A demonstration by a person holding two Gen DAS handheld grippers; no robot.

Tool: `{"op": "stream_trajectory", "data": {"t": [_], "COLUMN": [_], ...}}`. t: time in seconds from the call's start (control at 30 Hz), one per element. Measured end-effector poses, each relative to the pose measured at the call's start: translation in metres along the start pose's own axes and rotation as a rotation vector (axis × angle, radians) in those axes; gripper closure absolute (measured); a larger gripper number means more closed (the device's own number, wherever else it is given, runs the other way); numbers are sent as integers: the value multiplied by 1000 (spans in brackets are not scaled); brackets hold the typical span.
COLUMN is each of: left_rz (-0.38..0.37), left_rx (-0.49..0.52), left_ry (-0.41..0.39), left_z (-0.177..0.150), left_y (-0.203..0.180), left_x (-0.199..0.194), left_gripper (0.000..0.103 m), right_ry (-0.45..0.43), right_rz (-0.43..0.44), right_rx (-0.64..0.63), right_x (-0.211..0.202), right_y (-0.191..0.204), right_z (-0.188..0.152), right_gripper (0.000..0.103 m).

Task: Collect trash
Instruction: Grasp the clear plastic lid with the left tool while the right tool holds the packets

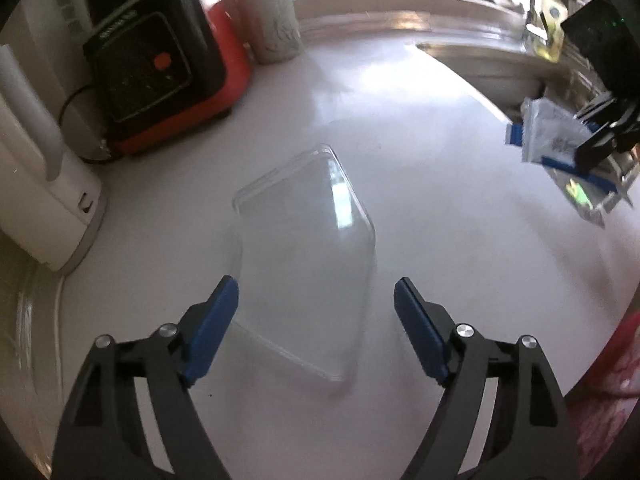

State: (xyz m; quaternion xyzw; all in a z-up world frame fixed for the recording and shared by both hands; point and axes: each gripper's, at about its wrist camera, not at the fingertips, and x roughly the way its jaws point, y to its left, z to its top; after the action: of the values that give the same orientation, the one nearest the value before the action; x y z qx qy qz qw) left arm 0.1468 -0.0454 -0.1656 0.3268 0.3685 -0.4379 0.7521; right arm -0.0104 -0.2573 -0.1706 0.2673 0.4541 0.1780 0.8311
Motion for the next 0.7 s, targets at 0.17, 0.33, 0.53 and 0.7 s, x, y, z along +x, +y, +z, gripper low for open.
{"op": "stream_trajectory", "data": {"t": [0.17, 0.33, 0.53, 0.7], "left_rz": [15, 17, 10, -43], "left_rx": [14, -15, -146, -307], "left_ry": [68, 131, 252, 324], "left_z": [25, 49, 70, 72], "left_y": [6, 8, 23, 36], "left_x": [21, 38, 58, 66], "left_gripper": [9, 8, 6, 16], "right_ry": [-6, -13, -35, -44], "right_rz": [8, 17, 36, 50], "right_rx": [6, 16, 29, 40], "right_x": [0, -1, -5, -6], "right_y": [-4, -13, -19, -22], "right_z": [1, 5, 3, 1], "right_gripper": [79, 79, 78, 78]}}
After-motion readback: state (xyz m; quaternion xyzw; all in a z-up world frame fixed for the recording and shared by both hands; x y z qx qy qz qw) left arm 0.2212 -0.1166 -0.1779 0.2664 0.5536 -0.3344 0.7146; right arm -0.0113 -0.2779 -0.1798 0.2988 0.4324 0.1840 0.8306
